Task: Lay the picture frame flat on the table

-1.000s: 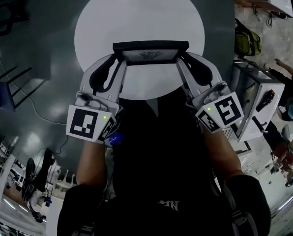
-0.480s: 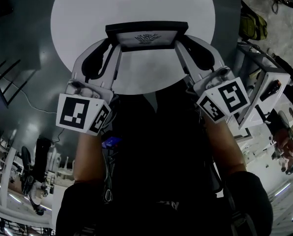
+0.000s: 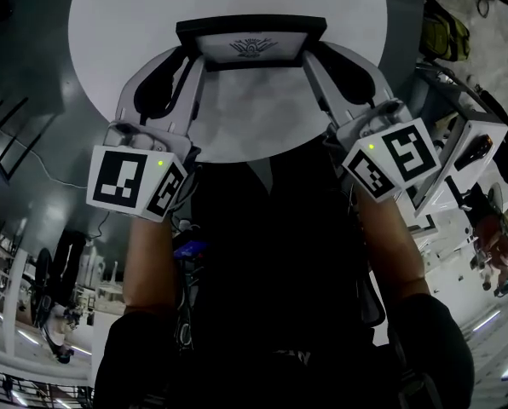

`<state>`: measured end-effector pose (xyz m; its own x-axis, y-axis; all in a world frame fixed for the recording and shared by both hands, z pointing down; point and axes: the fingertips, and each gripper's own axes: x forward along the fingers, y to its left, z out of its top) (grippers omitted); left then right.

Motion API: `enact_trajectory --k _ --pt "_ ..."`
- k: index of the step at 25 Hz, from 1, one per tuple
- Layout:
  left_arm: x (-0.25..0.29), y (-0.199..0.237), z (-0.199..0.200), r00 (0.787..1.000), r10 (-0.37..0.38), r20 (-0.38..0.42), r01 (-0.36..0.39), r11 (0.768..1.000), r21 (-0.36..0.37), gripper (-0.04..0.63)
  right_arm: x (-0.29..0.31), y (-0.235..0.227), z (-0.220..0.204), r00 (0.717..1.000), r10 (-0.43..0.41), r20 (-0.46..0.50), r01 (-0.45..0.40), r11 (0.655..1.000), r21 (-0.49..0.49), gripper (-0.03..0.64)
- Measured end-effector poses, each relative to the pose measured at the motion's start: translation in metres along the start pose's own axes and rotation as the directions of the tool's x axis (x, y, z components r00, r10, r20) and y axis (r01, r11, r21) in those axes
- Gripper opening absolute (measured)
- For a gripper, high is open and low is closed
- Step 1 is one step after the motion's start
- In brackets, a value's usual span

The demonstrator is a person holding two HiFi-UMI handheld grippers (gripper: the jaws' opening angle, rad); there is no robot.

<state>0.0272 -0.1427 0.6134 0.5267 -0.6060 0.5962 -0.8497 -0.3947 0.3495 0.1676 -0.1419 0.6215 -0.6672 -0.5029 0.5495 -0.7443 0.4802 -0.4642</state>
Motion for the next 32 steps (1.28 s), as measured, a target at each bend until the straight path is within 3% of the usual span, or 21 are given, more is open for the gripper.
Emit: enact_trajectory --k 12,17,32 --pt "0.013 0.004 -0.010 1.000 0.008 0.007 -0.008 1.000 0.015 0.081 0.011 -0.012 -0.002 1.000 -0.014 0.021 0.015 0.999 -0.046 0.051" --pt "0.021 0.007 -0.015 1.000 0.028 0.007 -0.028 0.997 0.074 0.089 0.019 -0.017 -0.005 0.999 -0.031 0.011 0.031 0.995 -0.091 0.055" --pt "0.035 0.016 -0.021 0.993 0.111 -0.051 -0.103 0.985 0.139 0.103 0.033 -0.023 -0.006 0.994 -0.105 -0.034 0.097 0.978 -0.184 0.060"
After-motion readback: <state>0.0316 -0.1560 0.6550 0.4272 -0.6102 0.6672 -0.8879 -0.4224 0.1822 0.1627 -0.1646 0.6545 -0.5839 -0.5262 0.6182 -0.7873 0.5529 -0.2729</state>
